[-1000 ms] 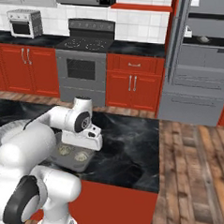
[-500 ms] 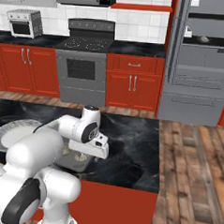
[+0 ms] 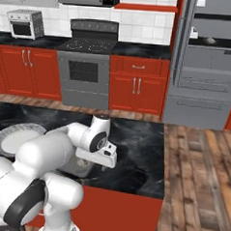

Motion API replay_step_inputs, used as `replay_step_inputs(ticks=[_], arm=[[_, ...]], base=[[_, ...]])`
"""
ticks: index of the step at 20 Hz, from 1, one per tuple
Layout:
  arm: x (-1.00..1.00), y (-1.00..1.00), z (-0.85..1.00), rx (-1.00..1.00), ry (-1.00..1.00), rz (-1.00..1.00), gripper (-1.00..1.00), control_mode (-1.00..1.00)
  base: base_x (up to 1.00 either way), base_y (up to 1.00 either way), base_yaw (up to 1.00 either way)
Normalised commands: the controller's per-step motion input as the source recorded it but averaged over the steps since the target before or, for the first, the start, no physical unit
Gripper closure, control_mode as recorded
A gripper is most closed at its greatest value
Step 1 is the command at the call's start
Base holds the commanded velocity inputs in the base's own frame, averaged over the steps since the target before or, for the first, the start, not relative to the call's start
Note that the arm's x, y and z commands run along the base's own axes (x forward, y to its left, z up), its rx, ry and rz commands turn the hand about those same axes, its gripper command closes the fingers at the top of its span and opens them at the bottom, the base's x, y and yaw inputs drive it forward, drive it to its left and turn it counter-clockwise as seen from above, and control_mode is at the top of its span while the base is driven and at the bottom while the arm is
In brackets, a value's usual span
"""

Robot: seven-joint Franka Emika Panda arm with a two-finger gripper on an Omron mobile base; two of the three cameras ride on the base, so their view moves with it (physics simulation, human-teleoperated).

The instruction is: Place two dumplings into each of the tupperware containers and then place the containers in the fridge.

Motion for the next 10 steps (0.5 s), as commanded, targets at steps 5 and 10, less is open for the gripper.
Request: replay_step_inputs(ticks=[5, 10], arm=[[0.00, -0.01, -0.36, 0.00, -0.03, 0.00, -1.00, -1.00], [0.00, 0.00, -0.11, 0.00, -0.02, 0.00, 1.00, -1.00]], base=[[0.00, 0.00, 0.00], [0.00, 0.00, 0.00]])
